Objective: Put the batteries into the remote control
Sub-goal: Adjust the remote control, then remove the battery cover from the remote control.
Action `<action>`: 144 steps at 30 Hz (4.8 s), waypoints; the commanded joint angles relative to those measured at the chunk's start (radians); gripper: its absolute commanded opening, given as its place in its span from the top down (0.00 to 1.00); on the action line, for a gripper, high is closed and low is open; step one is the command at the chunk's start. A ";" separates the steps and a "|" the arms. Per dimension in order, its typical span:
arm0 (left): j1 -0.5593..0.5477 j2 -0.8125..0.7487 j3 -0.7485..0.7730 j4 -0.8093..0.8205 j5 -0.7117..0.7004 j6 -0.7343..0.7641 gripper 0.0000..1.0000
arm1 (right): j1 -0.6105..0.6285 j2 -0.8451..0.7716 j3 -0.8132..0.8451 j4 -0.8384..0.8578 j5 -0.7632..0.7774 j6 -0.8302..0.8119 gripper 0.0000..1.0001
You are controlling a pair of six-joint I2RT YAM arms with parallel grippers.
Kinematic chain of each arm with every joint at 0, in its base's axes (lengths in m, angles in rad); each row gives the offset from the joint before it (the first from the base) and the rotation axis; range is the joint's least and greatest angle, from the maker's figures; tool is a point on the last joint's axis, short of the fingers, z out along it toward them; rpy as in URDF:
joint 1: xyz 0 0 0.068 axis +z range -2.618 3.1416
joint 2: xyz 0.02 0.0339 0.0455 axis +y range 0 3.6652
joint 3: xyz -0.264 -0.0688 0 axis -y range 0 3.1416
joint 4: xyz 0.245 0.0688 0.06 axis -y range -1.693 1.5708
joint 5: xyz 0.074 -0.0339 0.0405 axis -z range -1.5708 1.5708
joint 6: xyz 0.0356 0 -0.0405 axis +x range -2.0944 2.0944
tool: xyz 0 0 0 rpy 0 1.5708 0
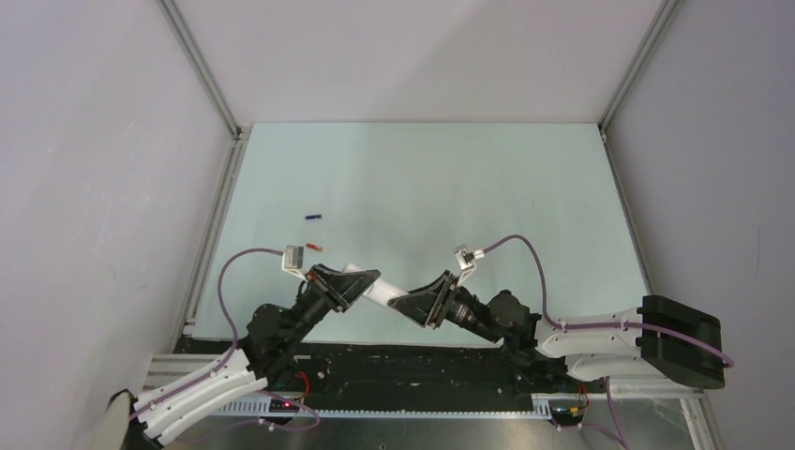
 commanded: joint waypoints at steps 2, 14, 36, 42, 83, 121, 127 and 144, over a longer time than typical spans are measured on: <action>-0.001 -0.008 -0.009 0.042 -0.001 -0.005 1.00 | 0.004 -0.019 -0.001 0.043 0.048 -0.010 0.79; 0.000 0.000 0.001 0.042 0.045 0.009 0.62 | -0.042 -0.156 0.008 -0.192 0.046 0.048 1.00; 0.000 0.041 0.028 0.042 0.058 0.029 0.63 | -0.109 -0.173 0.032 -0.280 -0.131 0.079 1.00; -0.001 0.028 0.020 0.042 0.051 0.026 0.61 | -0.110 -0.189 0.032 -0.309 -0.131 0.076 1.00; 0.000 -0.014 -0.021 0.042 -0.046 -0.023 1.00 | -0.024 -0.394 -0.028 -0.430 0.074 -0.002 0.50; -0.001 -0.011 -0.011 0.042 -0.029 -0.019 1.00 | -0.023 -0.353 -0.033 -0.399 0.124 0.003 0.56; -0.001 -0.012 -0.009 0.042 -0.029 -0.018 1.00 | -0.023 -0.349 -0.033 -0.399 0.136 0.005 0.56; 0.001 -0.012 -0.009 0.042 -0.026 -0.019 1.00 | -0.025 -0.311 -0.031 -0.367 0.156 0.017 0.54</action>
